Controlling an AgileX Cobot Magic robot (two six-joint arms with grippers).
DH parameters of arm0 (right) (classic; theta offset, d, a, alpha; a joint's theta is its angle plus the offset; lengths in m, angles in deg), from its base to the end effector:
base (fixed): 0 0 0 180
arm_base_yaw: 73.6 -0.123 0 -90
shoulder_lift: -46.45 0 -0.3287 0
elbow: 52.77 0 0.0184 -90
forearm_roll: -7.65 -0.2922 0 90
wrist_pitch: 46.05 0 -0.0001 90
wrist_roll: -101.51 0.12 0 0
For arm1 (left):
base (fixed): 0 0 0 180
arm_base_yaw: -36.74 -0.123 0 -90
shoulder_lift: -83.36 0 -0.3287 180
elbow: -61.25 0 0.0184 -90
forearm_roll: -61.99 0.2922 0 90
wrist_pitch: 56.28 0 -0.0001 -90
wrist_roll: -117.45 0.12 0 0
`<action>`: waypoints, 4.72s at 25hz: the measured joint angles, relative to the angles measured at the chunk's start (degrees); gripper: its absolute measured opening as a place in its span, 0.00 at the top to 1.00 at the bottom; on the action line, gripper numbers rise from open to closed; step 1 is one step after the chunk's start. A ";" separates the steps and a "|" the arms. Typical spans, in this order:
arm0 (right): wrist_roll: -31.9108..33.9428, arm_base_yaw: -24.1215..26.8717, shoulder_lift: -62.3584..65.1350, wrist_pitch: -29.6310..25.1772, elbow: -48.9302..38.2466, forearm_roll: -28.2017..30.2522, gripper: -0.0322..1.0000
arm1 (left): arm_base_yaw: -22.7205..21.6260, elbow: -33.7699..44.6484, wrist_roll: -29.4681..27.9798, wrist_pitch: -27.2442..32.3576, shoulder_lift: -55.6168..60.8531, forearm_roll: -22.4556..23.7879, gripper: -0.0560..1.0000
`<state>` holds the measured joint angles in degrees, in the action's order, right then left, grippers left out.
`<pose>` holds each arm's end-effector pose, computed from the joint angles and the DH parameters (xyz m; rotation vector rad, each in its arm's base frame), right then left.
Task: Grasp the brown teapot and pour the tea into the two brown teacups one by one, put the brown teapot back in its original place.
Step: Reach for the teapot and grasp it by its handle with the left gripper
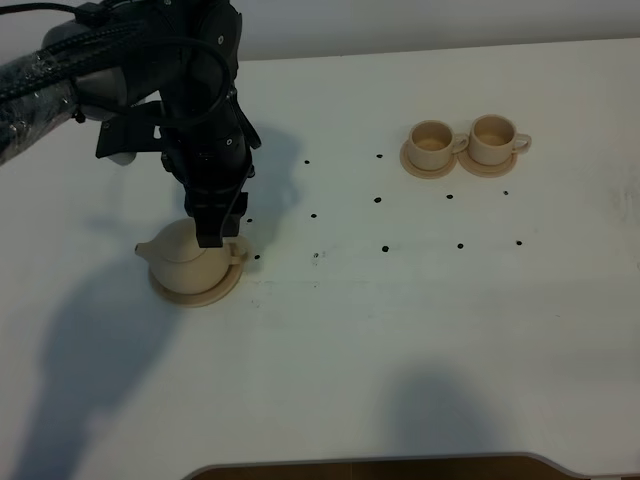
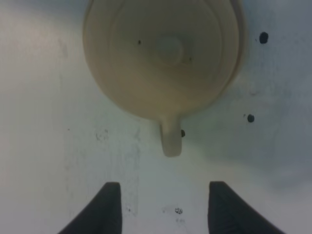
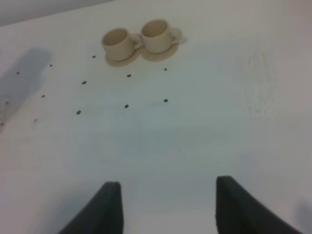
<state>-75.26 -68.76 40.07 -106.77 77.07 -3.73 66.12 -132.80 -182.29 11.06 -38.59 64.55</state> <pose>0.0142 0.0195 0.2826 0.1347 2.0331 0.2201 0.4098 -0.2251 0.2101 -2.1659 2.1860 -0.1061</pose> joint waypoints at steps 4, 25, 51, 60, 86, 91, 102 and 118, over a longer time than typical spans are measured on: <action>0.00 0.00 0.00 0.00 0.00 0.00 0.54 | -0.11 0.00 0.00 -0.52 -1.70 -0.17 0.53; 0.00 0.00 0.00 0.00 0.00 0.00 0.54 | -1.29 1.52 0.00 -0.31 -4.09 1.20 0.53; 0.00 0.00 0.00 0.00 0.00 0.00 0.54 | -1.93 3.38 0.00 -7.70 -5.58 -1.40 0.53; 0.00 0.00 0.00 0.00 0.00 0.00 0.54 | -1.93 4.04 0.00 -8.35 -5.58 -1.40 0.53; 0.00 0.00 0.00 0.00 0.00 0.04 0.54 | -2.30 4.04 0.00 -9.88 -6.57 -0.96 0.64; 0.00 0.00 0.00 0.00 0.00 0.04 0.54 | -2.61 4.04 0.00 -9.89 -6.57 -1.39 0.75; 0.00 0.00 0.00 0.00 0.00 0.04 0.54 | -2.91 4.04 1.42 -9.85 -6.57 -2.56 0.82; 0.00 0.00 0.00 0.00 0.00 0.04 0.54 | -2.98 4.13 17.58 -8.41 -6.11 -3.94 0.82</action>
<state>-75.26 -68.76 40.07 -106.77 77.07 -3.69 63.15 -128.66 -164.71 2.65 -44.70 60.62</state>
